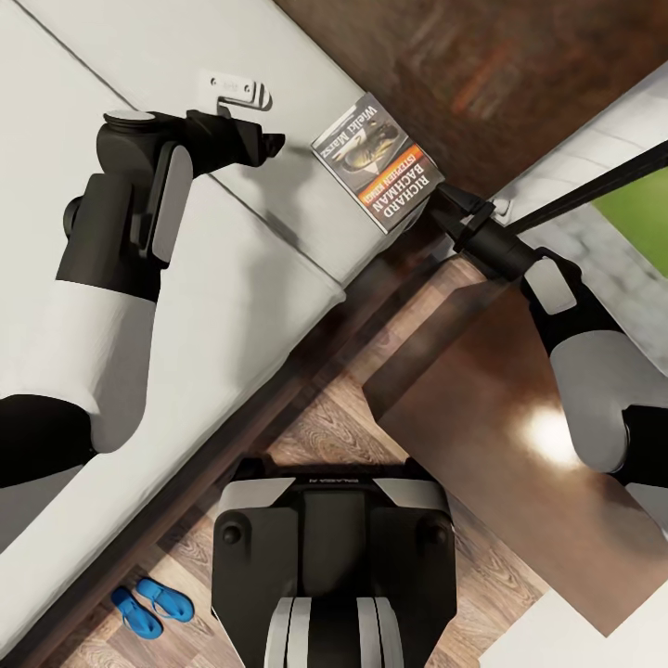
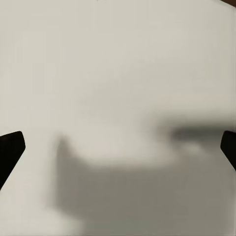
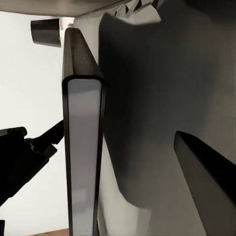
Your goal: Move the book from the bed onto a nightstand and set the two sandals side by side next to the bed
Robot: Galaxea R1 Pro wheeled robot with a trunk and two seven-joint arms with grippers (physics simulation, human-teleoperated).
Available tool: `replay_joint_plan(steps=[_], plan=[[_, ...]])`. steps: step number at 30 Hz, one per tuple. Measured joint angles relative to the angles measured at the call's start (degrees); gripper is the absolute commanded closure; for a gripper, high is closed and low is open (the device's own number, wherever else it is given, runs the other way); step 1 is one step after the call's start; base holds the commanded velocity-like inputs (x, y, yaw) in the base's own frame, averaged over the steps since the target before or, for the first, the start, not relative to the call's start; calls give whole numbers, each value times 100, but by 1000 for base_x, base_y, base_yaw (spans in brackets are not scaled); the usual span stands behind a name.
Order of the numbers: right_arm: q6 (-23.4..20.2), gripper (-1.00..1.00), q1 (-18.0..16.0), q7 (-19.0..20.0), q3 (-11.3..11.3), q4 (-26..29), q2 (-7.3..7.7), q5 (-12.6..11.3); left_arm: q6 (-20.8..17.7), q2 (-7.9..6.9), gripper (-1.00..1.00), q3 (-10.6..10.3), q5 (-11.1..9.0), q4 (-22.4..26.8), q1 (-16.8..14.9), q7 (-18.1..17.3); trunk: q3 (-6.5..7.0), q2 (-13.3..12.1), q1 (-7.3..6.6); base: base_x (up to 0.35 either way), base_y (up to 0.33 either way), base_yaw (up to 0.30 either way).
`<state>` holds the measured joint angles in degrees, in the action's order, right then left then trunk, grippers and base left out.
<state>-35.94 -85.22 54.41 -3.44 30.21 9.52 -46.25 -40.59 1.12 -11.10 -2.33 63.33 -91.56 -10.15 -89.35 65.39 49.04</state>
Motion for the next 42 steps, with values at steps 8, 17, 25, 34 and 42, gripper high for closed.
replay_joint_plan(steps=[8, 17, 25, 34, 42], plan=[[0, -100, 23, -17, 3, 1, -4, 32, 0, 0, -100, 0, 0, 2, -1, 4, 47, 0, 0, 0, 0, 0], [-3, -100, 81, -6, 3, 6, -17, 25, 0, -4, -100, 0, 0, 63, 0, 5, 127, 0, 0, 0, 0, 0], [-6, -100, 98, 2, 5, 11, -19, 19, 0, -9, -100, 0, 0, 88, 0, 5, 149, 0, 0, 0, 0, 0], [55, -100, 188, 23, 17, 223, -20, 81, 0, -9, -100, 0, 0, 86, 0, 5, 154, 0, 0, 0, 0, 0], [135, -100, 286, -38, 24, 360, -40, 111, 0, -9, -100, 0, 0, 81, 0, 9, 202, 0, 0, 0, 0, 0]])
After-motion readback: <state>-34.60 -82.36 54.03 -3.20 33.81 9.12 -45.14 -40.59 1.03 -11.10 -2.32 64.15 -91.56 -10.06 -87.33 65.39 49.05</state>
